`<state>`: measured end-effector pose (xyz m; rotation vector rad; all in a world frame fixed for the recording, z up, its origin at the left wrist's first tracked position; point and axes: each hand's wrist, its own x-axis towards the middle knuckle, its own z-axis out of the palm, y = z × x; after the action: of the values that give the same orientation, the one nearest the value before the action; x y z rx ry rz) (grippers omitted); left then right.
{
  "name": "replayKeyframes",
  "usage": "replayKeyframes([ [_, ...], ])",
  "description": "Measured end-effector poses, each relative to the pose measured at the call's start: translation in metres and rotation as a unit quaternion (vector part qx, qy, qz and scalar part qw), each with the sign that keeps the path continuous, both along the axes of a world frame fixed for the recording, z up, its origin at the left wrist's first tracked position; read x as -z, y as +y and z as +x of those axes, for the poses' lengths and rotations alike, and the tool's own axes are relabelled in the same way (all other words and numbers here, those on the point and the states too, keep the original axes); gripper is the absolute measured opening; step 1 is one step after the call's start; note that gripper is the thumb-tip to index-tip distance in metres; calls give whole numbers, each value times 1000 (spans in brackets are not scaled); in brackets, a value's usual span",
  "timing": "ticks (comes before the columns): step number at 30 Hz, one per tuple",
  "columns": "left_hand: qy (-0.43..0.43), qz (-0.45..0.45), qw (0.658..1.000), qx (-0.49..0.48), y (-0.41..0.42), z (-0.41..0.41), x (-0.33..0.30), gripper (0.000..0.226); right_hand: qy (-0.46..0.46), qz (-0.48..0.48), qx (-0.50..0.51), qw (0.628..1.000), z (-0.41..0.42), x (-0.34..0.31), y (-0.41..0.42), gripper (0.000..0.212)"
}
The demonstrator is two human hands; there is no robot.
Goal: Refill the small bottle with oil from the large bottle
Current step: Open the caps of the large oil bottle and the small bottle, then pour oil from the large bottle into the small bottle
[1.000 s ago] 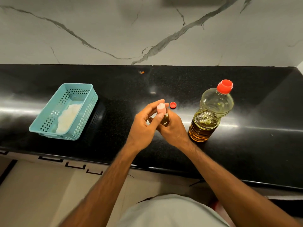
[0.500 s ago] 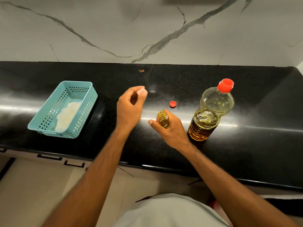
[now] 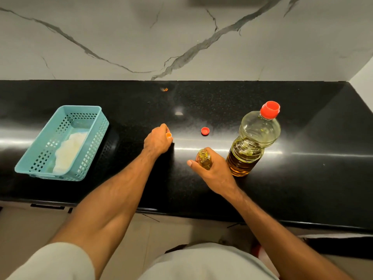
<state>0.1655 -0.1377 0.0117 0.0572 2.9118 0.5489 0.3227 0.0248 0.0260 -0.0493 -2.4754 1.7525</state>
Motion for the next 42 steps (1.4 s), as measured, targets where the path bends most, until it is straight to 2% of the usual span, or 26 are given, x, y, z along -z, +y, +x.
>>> replayKeyframes([
  [10,-6,26,1000,1,2,-15,13,21,-21,1,10,1000,-1,7,6,33],
  [13,-17,54,998,-4,-3,-13,18,43,-31,1,7,999,-5,6,5,31],
  [15,-24,111,993,-39,-7,-4,16,60,-34,-9,11,999,-9,6,5,25],
  [18,30,255,962,-95,-7,33,-2,49,-16,-25,17,999,-17,3,2,21],
  [21,85,386,918,-40,1,88,-38,32,4,-29,11,1000,-26,-9,-2,34],
  [23,78,434,897,20,7,118,-62,35,21,-36,-2,999,-31,-19,-5,45],
  [26,77,429,897,75,17,131,-84,44,51,-59,-23,997,-38,-32,-11,57],
  [30,104,427,895,72,28,127,-103,40,53,-134,-73,987,-43,-53,-17,58],
  [31,108,431,893,72,29,125,-107,38,47,-128,-78,988,-44,-58,-15,60],
  [34,120,448,882,80,28,118,-123,33,52,-27,-105,993,-36,-82,-6,86],
  [35,123,457,877,80,27,114,-130,32,68,19,-110,991,-29,-92,-1,88],
  [36,125,469,870,80,25,109,-138,32,96,68,-97,988,-17,-101,5,81],
  [38,128,501,852,79,20,99,-157,33,190,114,-12,975,13,-118,22,48],
  [40,139,507,847,78,16,87,-177,36,280,91,113,949,43,-129,46,17],
  [42,142,498,852,81,14,80,-194,38,310,46,218,924,60,-122,74,13],
])
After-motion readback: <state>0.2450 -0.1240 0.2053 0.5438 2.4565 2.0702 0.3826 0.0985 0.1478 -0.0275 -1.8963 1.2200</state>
